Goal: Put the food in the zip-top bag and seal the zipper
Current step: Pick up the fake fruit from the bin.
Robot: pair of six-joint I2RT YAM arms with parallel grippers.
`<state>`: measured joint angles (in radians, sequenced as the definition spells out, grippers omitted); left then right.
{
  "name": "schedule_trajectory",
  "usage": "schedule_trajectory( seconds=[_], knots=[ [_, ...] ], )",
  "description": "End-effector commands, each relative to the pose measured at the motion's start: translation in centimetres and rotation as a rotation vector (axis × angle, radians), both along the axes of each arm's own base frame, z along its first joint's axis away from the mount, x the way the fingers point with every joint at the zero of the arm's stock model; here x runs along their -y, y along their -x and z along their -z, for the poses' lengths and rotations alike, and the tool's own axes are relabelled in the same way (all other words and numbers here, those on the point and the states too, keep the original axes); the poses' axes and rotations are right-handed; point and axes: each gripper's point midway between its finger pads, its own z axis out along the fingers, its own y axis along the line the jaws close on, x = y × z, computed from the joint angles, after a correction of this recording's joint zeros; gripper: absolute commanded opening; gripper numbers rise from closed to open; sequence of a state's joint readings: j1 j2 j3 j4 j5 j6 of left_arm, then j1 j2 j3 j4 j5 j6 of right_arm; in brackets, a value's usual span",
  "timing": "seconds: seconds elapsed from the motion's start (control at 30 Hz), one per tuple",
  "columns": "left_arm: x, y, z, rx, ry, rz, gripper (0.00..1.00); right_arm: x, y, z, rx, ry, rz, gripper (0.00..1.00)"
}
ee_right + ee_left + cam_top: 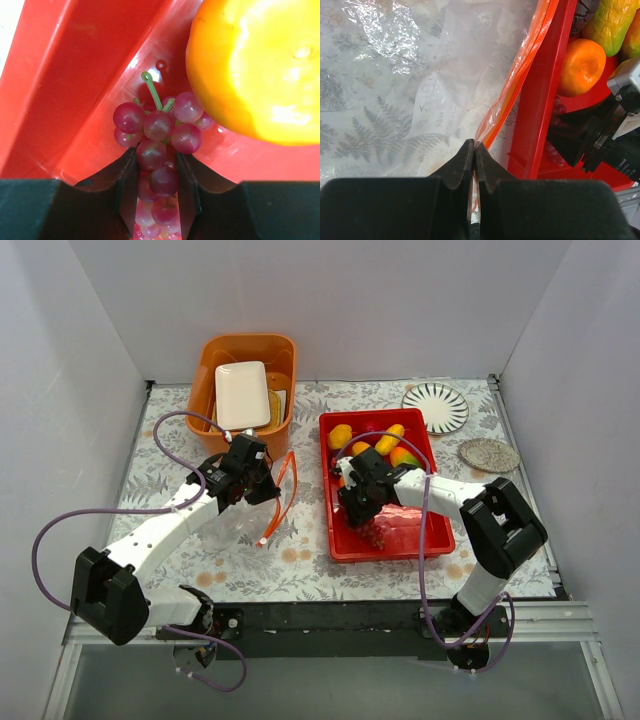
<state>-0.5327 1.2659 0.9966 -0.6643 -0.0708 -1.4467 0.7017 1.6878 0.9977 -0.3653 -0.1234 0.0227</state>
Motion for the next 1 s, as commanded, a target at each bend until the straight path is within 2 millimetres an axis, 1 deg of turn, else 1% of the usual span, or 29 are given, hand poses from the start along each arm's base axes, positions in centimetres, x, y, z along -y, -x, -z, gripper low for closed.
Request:
schedule_trajectory(
  seconds=[0.0, 0.07, 0.13, 0.17, 0.2, 0.33, 0.5, 0.63, 0.8, 0.9, 0.97],
  knots=[
    [0.0, 0.1, -1.2, 0.036, 0.027, 0.013, 0.00, 2.4, 2.6, 1.7, -0.081, 0.092, 0.001, 0.29],
    [0.0, 0.2, -1.1, 0.034, 0.023, 0.016, 0.00, 2.2, 2.4, 1.0, -0.068, 0.076, 0.006, 0.27],
    [-0.1, 0.2, -1.1, 0.033, 0.023, 0.016, 0.00, 2.1, 2.4, 0.5, -0.064, 0.066, 0.014, 0.18],
    [0.0, 0.2, -1.1, 0.034, 0.024, 0.015, 0.00, 2.0, 2.3, 0.2, -0.058, 0.060, 0.016, 0.18],
    [-0.1, 0.2, -1.2, 0.037, 0.026, 0.015, 0.00, 1.8, 2.1, -0.5, -0.046, 0.044, 0.017, 0.15],
    [0.1, 0.3, -1.1, 0.035, 0.032, 0.019, 0.00, 1.6, 1.9, -1.8, -0.022, 0.022, 0.023, 0.10],
    [0.2, 0.2, -1.5, 0.044, 0.042, 0.019, 0.00, 1.6, 2.0, -2.4, -0.018, 0.013, 0.036, 0.05],
    [0.3, 0.2, -1.5, 0.042, 0.042, 0.025, 0.00, 1.6, 2.0, -2.8, -0.010, 0.002, 0.048, 0.01],
    [0.3, 0.2, -1.4, 0.040, 0.041, 0.022, 0.00, 1.5, 2.0, -3.7, 0.002, -0.017, 0.053, 0.01],
    [0.4, 0.1, -1.8, 0.049, 0.051, 0.022, 0.00, 1.6, 2.0, -4.0, 0.007, -0.019, 0.061, 0.01],
    [0.4, 0.0, -1.8, 0.053, 0.053, 0.022, 0.00, 1.9, 1.9, -4.2, 0.017, -0.010, 0.070, 0.01]
  ],
)
